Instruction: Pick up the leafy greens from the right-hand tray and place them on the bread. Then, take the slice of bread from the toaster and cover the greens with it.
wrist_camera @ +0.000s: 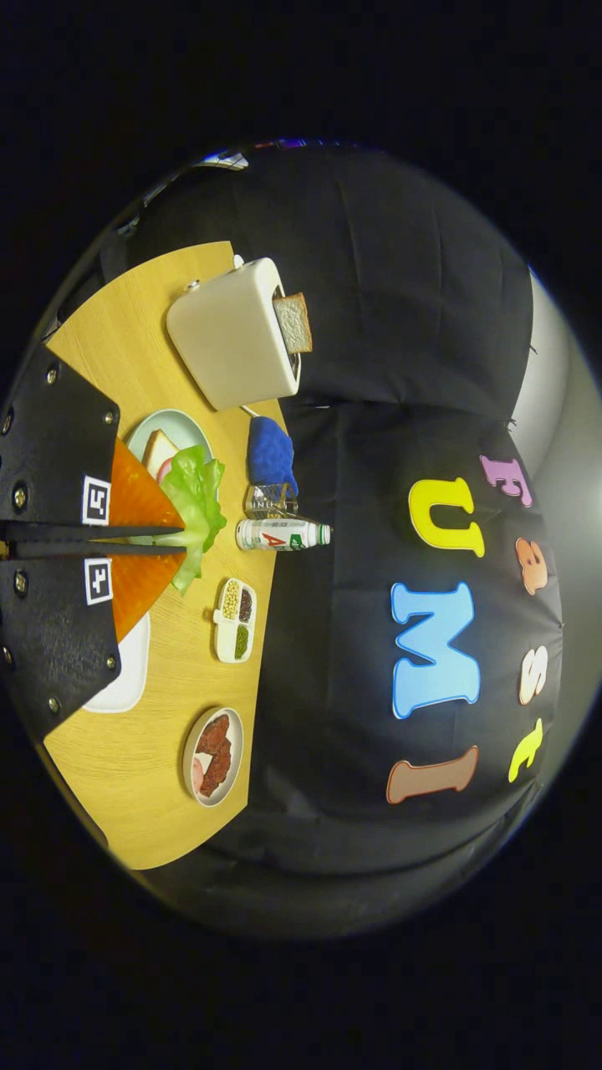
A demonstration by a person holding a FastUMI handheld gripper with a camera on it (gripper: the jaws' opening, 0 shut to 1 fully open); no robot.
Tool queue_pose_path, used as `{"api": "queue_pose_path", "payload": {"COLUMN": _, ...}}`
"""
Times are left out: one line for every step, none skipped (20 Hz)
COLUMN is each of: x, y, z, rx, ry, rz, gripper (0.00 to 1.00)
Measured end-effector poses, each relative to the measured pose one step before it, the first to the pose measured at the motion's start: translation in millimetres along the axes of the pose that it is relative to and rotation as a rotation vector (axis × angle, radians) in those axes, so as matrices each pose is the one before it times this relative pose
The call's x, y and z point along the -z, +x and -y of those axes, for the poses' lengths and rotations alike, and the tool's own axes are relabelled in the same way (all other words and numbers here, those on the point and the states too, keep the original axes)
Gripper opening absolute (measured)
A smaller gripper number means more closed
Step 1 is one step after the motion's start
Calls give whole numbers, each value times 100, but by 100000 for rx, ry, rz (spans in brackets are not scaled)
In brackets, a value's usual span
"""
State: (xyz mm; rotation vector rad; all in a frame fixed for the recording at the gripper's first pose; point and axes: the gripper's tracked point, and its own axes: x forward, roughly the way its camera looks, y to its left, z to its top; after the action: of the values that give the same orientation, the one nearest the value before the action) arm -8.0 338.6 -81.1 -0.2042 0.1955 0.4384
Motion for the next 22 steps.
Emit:
{"api": "queue_pose_path", "payload": {"x": 146, "y": 836, "z": -440, "rx": -747, "ry": 323, "rz": -492, "gripper": 0}}
{"api": "queue_pose_path", "payload": {"x": 142, "y": 785, "z": -614, "rx": -1272, "ry": 1109, "rz": -882, "gripper": 0}}
{"api": "queue_pose_path", "payload": {"x": 98, "y": 773, "z": -558, "rx": -1417, "ry": 1015, "rz": -658, "gripper": 0}}
{"api": "queue_pose_path", "payload": {"x": 137, "y": 758, "z": -345, "rx": -694, "ry": 656, "rz": -888, "gripper": 0}}
{"api": "queue_pose_path", "payload": {"x": 311, "y": 749, "z": -324, "rx": -464, "ry": 528, "rz": -1057, "gripper": 0}}
{"api": "queue_pose_path", "payload": {"x": 370, "y": 752, "z": -319, "rx": -610, "ry": 513, "rz": -1292, "gripper": 0}}
{"api": "queue_pose_path", "payload": {"x": 467, "y": 661, "z": -172, "rx": -178, "ry": 370, "rz": -1566, "gripper": 0}}
{"api": "queue_pose_path", "payload": {"x": 482, "y": 589, "z": -89, "rx": 216, "ry": 492, "rz": -1419, "gripper": 0}}
{"api": "queue_pose_path", "payload": {"x": 374, "y": 474, "z": 10, "rx": 543, "ry": 137, "rz": -1151, "gripper": 1}}
{"api": "queue_pose_path", "payload": {"x": 346, "y": 464, "z": 127, "rx": 940, "ry": -146, "rz": -729, "gripper": 0}}
{"api": "queue_pose_path", "payload": {"x": 368, "y": 372, "z": -38, "rx": 478, "ry": -276, "rz": -1109, "gripper": 0}}
{"api": "queue_pose_path", "payload": {"x": 466, "y": 394, "z": -354, "rx": -588, "ry": -659, "rz": -1037, "gripper": 0}}
{"api": "queue_pose_path", "payload": {"x": 531, "y": 269, "z": -92, "rx": 97, "ry": -735, "rz": -1264, "gripper": 1}}
{"api": "queue_pose_path", "payload": {"x": 455, "y": 256, "z": 76, "rx": 487, "ry": -617, "rz": -1458, "gripper": 1}}
{"api": "queue_pose_path", "payload": {"x": 302, "y": 14, "z": -87, "rx": -229, "ry": 109, "rz": -603, "gripper": 0}}
{"api": "queue_pose_path", "payload": {"x": 296, "y": 102, "z": -309, "rx": -667, "ry": 251, "rz": -623, "gripper": 1}}
{"api": "queue_pose_path", "payload": {"x": 258, "y": 40, "z": 0, "rx": 44, "ry": -174, "rz": -478, "gripper": 1}}
{"api": "queue_pose_path", "payload": {"x": 194, "y": 14, "z": 135, "rx": 326, "ry": -34, "rz": -708, "gripper": 1}}
{"api": "queue_pose_path", "payload": {"x": 219, "y": 166, "z": -34, "rx": -208, "ry": 430, "rz": -579, "gripper": 0}}
{"api": "queue_pose_path", "payload": {"x": 178, "y": 87, "z": -34, "rx": -177, "ry": 258, "rz": -691, "gripper": 0}}
{"api": "queue_pose_path", "payload": {"x": 272, "y": 48, "z": 54, "rx": 89, "ry": -1, "rz": -903, "gripper": 1}}
{"api": "queue_pose_path", "payload": {"x": 175, "y": 34, "z": 86, "rx": 426, "ry": 83, "rz": -802, "gripper": 0}}
